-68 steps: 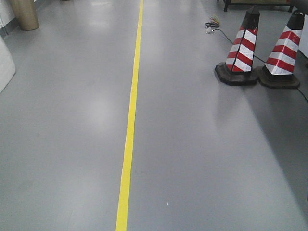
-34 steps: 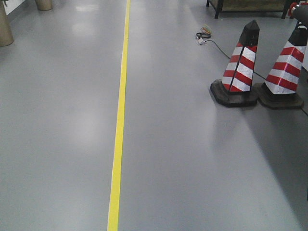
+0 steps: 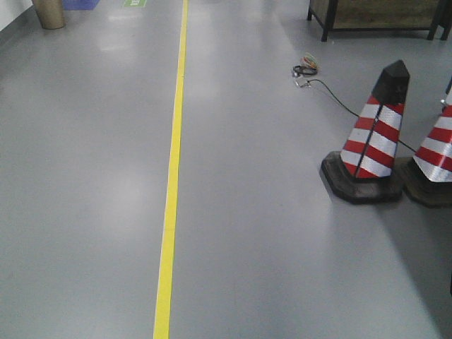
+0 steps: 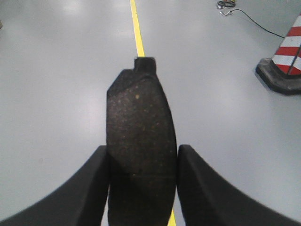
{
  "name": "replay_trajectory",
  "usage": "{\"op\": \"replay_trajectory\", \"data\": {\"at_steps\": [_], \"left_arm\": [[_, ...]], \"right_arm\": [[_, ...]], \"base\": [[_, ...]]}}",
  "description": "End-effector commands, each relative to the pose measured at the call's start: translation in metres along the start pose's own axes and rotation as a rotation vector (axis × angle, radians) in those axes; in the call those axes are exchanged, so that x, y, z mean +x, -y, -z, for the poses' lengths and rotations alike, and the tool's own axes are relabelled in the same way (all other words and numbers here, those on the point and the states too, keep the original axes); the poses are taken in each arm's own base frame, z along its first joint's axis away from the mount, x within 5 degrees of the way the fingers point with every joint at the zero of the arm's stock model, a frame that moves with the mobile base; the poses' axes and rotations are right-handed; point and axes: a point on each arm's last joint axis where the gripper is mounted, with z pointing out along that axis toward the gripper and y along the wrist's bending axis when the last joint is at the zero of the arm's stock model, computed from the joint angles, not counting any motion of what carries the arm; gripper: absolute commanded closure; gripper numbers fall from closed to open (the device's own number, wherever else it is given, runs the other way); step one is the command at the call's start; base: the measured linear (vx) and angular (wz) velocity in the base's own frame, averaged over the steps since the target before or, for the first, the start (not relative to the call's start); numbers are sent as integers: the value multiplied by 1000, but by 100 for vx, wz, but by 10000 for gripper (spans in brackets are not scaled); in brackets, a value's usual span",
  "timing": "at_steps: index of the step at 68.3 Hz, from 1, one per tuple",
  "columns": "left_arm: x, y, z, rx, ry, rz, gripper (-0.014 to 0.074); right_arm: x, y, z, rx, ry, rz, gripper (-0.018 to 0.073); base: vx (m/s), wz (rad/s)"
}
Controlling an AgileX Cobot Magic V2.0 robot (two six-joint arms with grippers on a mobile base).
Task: Move and align brake pads A on conveyor
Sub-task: 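Drive along the yellow floor line past the striped cones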
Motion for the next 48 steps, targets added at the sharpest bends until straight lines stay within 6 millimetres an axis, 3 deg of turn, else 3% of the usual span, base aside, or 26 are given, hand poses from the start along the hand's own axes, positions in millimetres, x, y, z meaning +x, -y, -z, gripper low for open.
{"op": "replay_trajectory", "data": {"at_steps": [1,48], "left_arm": [[-16,0,4,3,110,7,602],[-16,0,4,3,110,7,602]], "right_arm": [[-17,-1,4,-7,118,13,564],[-17,-1,4,-7,118,13,564]], "base": [[72,2],[66,-1]]}}
